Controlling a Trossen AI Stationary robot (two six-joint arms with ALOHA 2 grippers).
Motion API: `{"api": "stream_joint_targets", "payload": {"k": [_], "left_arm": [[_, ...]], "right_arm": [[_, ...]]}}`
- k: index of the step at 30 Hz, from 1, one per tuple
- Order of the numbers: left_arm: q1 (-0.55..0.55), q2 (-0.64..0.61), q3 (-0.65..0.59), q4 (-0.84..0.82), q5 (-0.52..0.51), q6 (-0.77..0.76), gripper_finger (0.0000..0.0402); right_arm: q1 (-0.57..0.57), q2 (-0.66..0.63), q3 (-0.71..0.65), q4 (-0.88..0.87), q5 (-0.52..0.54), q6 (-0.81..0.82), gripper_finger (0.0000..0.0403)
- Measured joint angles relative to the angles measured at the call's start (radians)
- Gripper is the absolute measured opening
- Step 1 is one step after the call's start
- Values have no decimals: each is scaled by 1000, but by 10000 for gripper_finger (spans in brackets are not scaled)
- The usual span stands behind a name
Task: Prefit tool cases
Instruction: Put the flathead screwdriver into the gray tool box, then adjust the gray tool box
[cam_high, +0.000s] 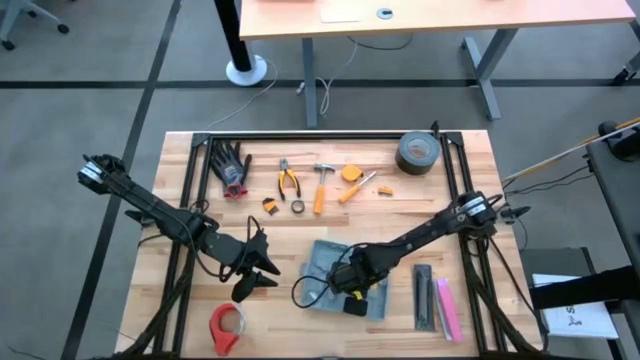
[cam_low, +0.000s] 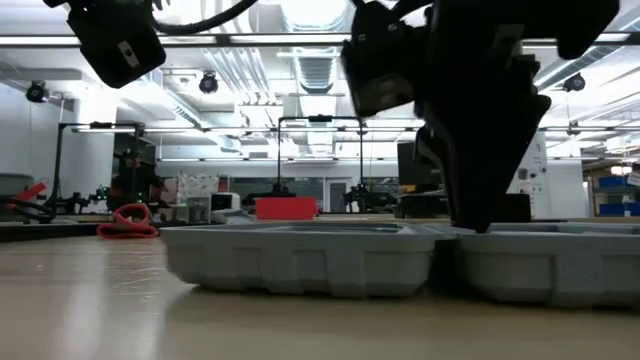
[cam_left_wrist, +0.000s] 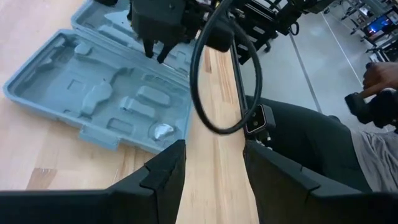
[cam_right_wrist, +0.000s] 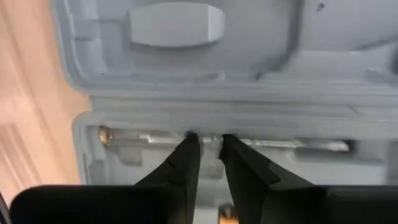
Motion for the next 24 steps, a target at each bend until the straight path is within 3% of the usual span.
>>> {"api": "stream_joint_targets", "payload": {"k": [12, 24], "left_arm": [[-6, 30, 1, -2, 0, -28, 168], [-5, 110, 7, 31, -26, -24, 168]], "right_arm": [[74, -80, 1, -183, 39, 85, 49], [153, -82, -53, -216, 39, 190, 62]]}}
